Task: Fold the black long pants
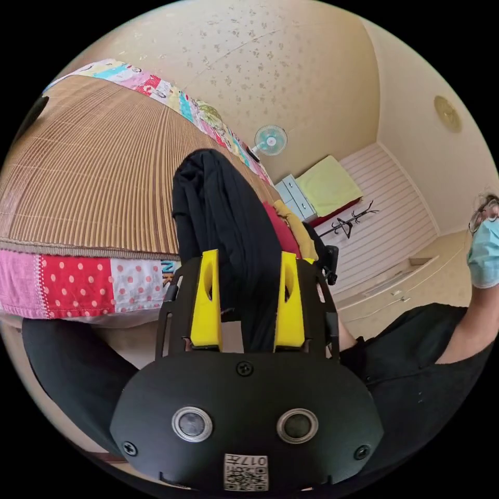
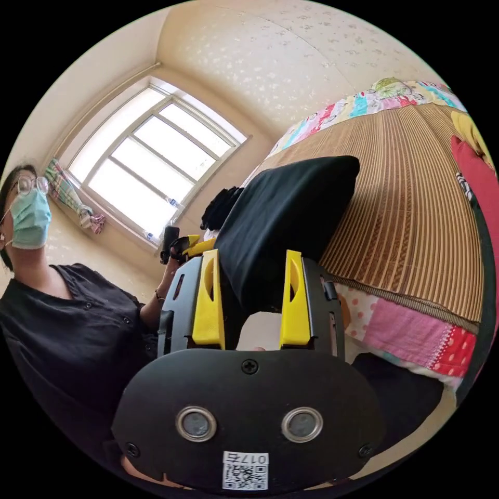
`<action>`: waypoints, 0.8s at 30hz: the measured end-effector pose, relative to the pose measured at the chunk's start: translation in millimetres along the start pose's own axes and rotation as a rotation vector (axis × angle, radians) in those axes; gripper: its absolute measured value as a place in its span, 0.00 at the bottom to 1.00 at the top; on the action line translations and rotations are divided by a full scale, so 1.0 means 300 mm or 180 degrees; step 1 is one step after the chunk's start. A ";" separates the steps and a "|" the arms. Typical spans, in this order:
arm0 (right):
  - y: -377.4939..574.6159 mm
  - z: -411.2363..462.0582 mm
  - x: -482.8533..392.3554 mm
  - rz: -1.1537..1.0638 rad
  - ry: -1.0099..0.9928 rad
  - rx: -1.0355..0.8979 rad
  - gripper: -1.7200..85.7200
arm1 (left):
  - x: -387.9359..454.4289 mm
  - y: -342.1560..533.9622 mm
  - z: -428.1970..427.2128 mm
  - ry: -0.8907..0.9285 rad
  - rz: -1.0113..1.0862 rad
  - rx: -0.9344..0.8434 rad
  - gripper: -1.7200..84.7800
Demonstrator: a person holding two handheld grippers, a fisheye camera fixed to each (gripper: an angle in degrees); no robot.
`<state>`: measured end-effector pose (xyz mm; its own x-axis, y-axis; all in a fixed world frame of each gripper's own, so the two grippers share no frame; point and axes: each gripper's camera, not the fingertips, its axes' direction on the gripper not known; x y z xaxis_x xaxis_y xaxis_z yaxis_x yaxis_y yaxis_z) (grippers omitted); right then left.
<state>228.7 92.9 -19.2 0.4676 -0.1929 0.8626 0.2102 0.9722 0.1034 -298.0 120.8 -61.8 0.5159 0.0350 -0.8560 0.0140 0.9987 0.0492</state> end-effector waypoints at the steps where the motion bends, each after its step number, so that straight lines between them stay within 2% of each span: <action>1: -0.045 0.021 0.030 0.0102 0.0087 0.0025 0.24 | 0.000 -0.048 0.028 -0.0032 0.0024 -0.0011 0.23; 4: -0.124 0.091 0.095 0.0270 0.0284 0.0103 0.27 | 0.000 -0.131 0.129 -0.0496 0.0078 -0.0018 0.23; 7: -0.136 0.155 0.125 0.0322 0.0642 0.0053 0.27 | -0.029 -0.154 0.231 -0.0636 -0.0016 -0.0239 0.26; 9: -0.114 0.169 0.145 0.0389 0.0553 0.0065 0.27 | -0.051 -0.133 0.266 -0.0652 -0.0103 -0.0348 0.26; 11: -0.074 0.186 0.189 0.0531 0.0390 0.0006 0.27 | -0.071 -0.100 0.285 -0.0635 -0.0186 -0.0412 0.26; 16: -0.012 0.190 0.237 0.0558 -0.0171 0.0085 0.22 | -0.101 -0.034 0.332 -0.0138 -0.0393 -0.0430 0.23; 20: -0.031 0.186 0.234 0.0346 -0.0630 0.0138 0.19 | -0.107 -0.038 0.336 0.0188 -0.0486 -0.0491 0.18; 24: -0.108 0.239 0.172 0.0046 -0.1194 0.0113 0.17 | -0.082 -0.029 0.200 0.0181 -0.0500 -0.0055 0.16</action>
<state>184.6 61.0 57.3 0.1218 -0.1234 0.9849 0.1731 0.9797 0.1013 -259.5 108.9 -10.3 0.4592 -0.1202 -0.8801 0.0756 0.9925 -0.0961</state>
